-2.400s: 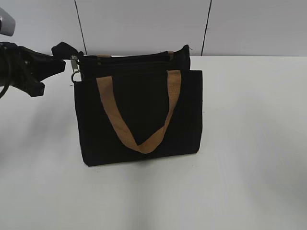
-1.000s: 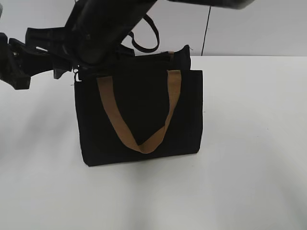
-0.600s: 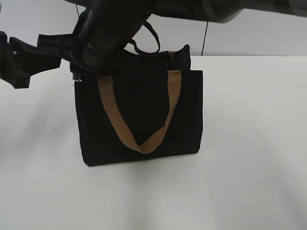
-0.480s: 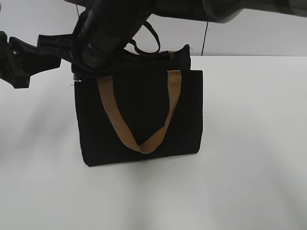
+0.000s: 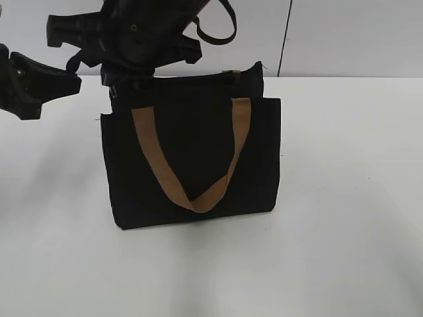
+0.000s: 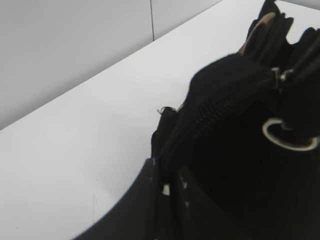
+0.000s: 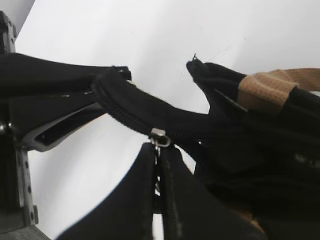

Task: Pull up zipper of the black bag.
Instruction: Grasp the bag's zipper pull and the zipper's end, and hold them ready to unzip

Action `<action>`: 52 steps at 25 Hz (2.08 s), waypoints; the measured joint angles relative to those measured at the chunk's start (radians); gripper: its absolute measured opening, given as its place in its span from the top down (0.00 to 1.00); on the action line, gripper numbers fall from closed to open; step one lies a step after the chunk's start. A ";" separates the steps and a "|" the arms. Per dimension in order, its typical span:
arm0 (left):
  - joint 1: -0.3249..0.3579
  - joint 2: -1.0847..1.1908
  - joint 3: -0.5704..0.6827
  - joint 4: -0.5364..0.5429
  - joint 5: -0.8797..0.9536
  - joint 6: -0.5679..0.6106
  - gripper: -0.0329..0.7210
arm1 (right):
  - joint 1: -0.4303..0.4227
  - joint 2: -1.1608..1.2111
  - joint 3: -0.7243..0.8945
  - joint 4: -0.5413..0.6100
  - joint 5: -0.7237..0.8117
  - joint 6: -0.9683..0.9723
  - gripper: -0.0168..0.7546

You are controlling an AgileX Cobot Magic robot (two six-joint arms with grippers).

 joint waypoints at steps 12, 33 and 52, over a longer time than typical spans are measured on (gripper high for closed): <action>0.000 -0.074 0.000 0.202 0.013 -0.226 0.92 | -0.135 -0.029 0.000 0.256 0.212 -0.327 1.00; 0.036 -0.150 0.000 0.240 0.006 -0.482 0.92 | -0.270 -0.011 -0.008 0.370 0.281 -0.501 1.00; 0.063 -0.151 0.000 0.242 0.094 -0.489 0.92 | -0.220 0.047 -0.008 0.425 0.088 -0.595 1.00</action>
